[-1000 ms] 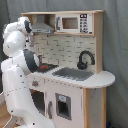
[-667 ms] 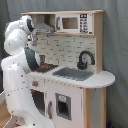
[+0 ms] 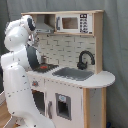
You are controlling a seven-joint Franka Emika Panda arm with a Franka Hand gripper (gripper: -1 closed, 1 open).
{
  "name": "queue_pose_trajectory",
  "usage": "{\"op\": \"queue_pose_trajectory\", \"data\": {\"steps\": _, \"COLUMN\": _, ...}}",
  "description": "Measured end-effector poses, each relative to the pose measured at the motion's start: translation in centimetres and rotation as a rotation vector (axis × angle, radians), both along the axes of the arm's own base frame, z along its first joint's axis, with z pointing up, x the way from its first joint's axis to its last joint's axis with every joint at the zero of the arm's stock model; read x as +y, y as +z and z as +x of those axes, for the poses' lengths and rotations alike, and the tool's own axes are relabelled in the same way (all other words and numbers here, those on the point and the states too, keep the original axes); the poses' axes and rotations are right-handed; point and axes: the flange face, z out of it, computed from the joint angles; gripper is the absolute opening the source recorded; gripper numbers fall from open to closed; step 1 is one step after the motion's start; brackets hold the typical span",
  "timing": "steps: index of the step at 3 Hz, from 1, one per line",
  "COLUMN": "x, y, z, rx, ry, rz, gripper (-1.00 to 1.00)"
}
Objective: Play with the kitchen
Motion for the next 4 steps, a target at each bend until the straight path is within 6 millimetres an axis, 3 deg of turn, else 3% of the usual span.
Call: {"op": "queue_pose_trajectory", "data": {"steps": 4, "x": -4.1, "y": -1.2, "z": -3.7, "rx": -0.023, "ry": -0.036, "rz": -0.017, "gripper": -1.0}}
